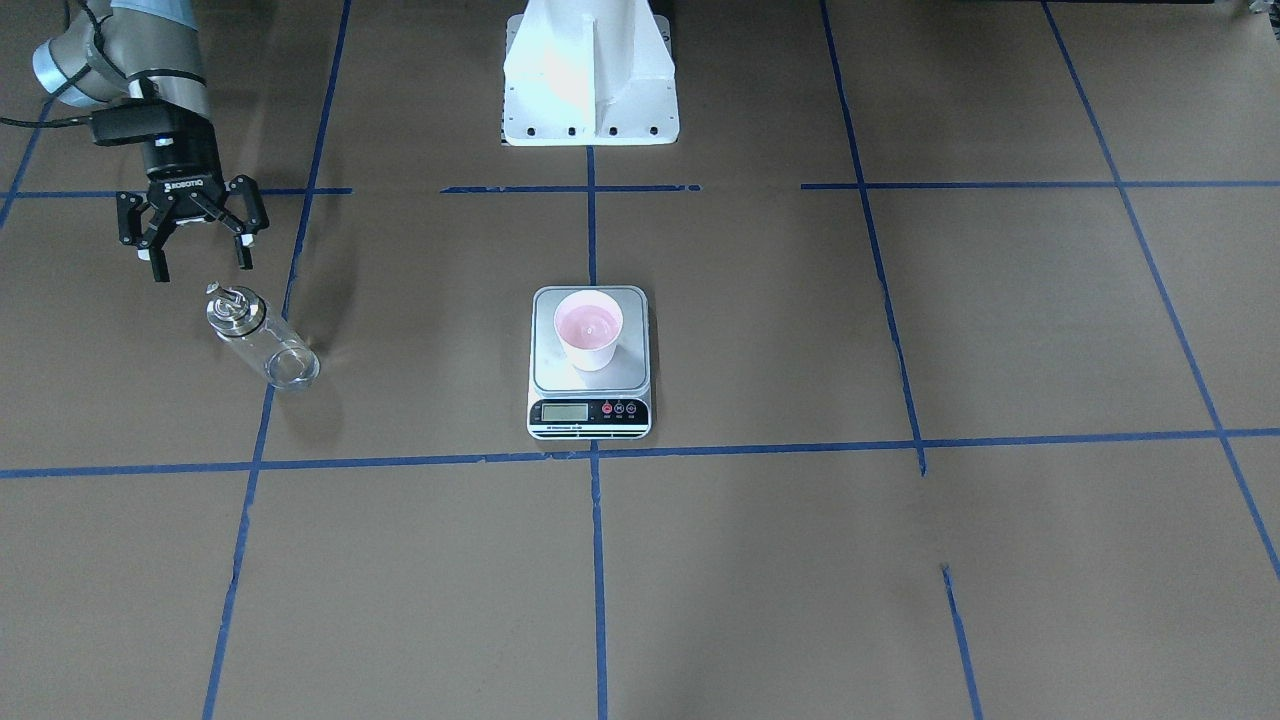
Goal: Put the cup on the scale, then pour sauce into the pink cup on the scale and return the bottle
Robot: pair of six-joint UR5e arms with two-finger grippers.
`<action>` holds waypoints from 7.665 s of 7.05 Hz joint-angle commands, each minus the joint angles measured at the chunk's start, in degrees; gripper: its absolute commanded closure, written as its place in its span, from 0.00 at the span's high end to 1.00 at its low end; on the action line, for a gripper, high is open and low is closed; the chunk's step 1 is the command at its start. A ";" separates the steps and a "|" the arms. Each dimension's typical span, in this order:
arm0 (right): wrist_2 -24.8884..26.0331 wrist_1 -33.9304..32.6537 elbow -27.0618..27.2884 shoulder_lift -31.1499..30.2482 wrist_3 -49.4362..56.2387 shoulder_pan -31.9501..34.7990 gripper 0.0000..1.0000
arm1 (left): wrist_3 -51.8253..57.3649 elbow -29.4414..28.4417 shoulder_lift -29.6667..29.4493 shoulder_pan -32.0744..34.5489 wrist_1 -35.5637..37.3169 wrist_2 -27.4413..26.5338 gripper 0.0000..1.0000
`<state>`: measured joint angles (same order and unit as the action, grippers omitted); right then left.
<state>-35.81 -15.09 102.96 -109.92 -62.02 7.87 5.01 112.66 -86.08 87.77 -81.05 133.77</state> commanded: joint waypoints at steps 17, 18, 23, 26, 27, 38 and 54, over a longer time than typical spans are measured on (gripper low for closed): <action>-96.04 -70.59 -7.52 19.41 52.35 79.15 1.00 | 0.00 -0.51 0.03 -0.05 -0.08 0.00 1.00; -94.20 -77.04 -7.17 18.96 52.61 77.14 1.00 | 0.00 -0.86 0.03 -0.05 -0.08 0.00 1.00; -94.53 -64.90 -0.05 3.14 63.07 77.03 1.00 | 0.00 -1.39 0.12 -0.05 0.01 0.00 1.00; -97.07 -67.17 0.13 4.02 63.07 77.03 1.00 | 0.00 -2.27 0.12 -0.05 0.19 -0.09 1.00; -97.52 -67.17 0.13 4.02 63.07 77.03 1.00 | 0.00 -2.88 0.21 0.04 0.19 -0.18 1.00; -97.70 -66.56 0.31 3.93 62.72 77.03 1.00 | 6.33 -8.16 2.93 1.09 -0.69 -0.53 1.00; -103.94 -66.29 -0.04 3.31 63.07 76.94 1.00 | 6.50 -6.93 3.46 1.09 -0.43 -1.05 1.00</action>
<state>-139.82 -81.39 102.91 -106.61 0.98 84.82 11.48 105.73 -82.62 88.86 -81.48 132.71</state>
